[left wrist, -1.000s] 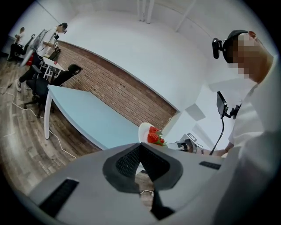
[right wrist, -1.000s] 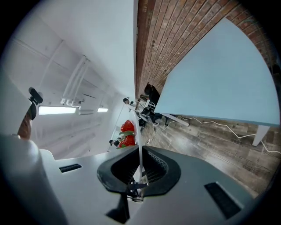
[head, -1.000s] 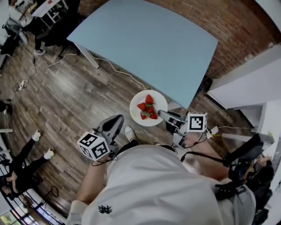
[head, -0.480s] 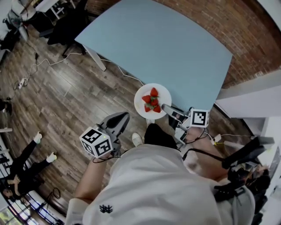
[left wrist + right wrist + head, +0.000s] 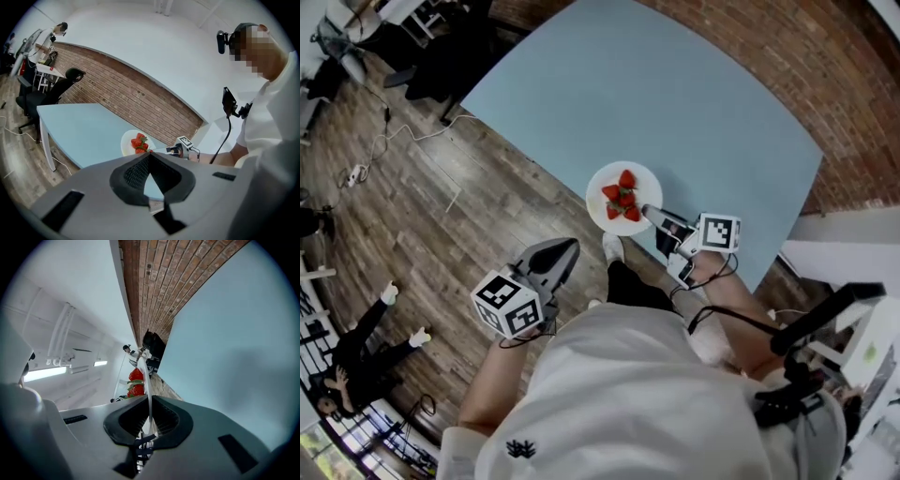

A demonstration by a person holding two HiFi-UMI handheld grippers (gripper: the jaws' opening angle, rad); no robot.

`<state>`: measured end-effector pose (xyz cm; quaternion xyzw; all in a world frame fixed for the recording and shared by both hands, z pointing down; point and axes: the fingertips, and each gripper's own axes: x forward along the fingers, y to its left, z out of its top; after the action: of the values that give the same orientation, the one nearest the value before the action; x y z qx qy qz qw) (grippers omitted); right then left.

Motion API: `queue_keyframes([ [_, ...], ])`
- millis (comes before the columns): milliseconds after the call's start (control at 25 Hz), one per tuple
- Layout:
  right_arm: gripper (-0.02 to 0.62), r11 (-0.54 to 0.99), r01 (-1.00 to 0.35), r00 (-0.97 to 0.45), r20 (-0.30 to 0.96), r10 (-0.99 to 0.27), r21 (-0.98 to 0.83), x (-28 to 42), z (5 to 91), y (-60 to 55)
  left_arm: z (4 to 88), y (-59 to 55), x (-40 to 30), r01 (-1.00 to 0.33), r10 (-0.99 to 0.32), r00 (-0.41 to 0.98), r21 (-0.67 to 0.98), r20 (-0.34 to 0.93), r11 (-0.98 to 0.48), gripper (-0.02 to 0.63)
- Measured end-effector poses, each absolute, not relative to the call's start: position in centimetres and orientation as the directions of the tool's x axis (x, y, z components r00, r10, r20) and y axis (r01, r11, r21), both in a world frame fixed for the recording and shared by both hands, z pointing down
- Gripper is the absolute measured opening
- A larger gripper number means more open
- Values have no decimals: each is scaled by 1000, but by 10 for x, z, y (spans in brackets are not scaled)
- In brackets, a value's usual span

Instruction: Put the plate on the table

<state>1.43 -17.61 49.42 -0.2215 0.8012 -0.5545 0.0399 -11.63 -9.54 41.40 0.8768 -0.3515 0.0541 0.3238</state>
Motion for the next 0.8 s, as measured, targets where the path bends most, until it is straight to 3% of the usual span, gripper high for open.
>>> queue_keyframes([
  [200, 21, 265, -309, -899, 190, -395, -914, 14, 512, -275, 401, -170, -107, -666, -590, 733, 537, 339, -518, 0],
  [360, 21, 4, -393, -828, 352, -436, -919, 39, 557, -327, 402, -209, -100, -687, -596, 714, 533, 367, -495, 0],
  [800, 21, -126, -365, -777, 376, -505, -922, 37, 627, -471, 410, -268, -107, -704, -579, 700, 540, 418, -461, 0],
])
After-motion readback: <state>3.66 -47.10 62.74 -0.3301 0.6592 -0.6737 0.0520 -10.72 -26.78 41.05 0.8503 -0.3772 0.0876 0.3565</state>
